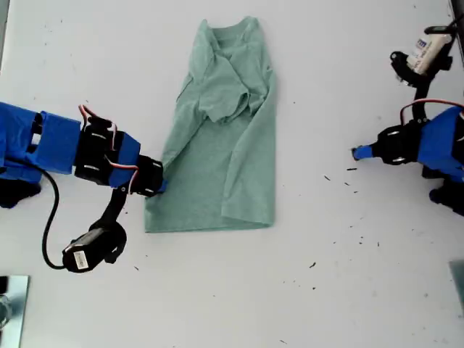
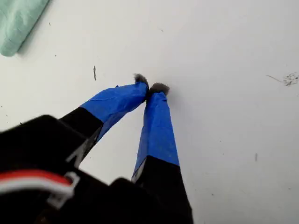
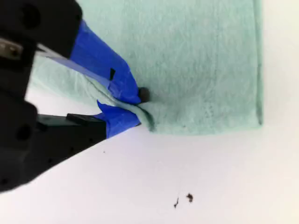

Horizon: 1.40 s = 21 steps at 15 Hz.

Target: Fold t shirt

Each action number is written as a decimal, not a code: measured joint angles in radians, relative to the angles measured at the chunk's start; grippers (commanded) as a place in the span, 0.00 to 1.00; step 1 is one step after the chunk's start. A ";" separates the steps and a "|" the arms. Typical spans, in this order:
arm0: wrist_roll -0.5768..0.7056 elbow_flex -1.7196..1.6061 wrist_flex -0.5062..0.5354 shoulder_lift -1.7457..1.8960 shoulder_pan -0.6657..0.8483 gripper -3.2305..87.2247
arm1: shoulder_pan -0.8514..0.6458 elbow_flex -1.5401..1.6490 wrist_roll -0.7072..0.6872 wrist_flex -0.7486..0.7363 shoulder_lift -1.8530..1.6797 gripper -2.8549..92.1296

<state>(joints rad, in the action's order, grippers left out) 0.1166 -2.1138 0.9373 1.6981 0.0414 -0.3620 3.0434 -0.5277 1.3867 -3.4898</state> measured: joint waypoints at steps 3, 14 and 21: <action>-0.032 -0.014 0.015 0.092 0.000 0.03 | 0.002 0.002 0.000 0.000 0.000 0.06; 0.052 0.604 0.295 -0.104 0.091 0.03 | 0.003 0.002 0.000 0.000 0.000 0.06; 0.071 1.170 0.311 -0.805 0.078 0.35 | 0.003 0.002 0.000 0.000 -0.003 0.06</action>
<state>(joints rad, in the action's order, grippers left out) 0.1871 -0.9434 1.2487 0.8928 0.1197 -0.3590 3.0450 -0.5277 1.3867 -3.4929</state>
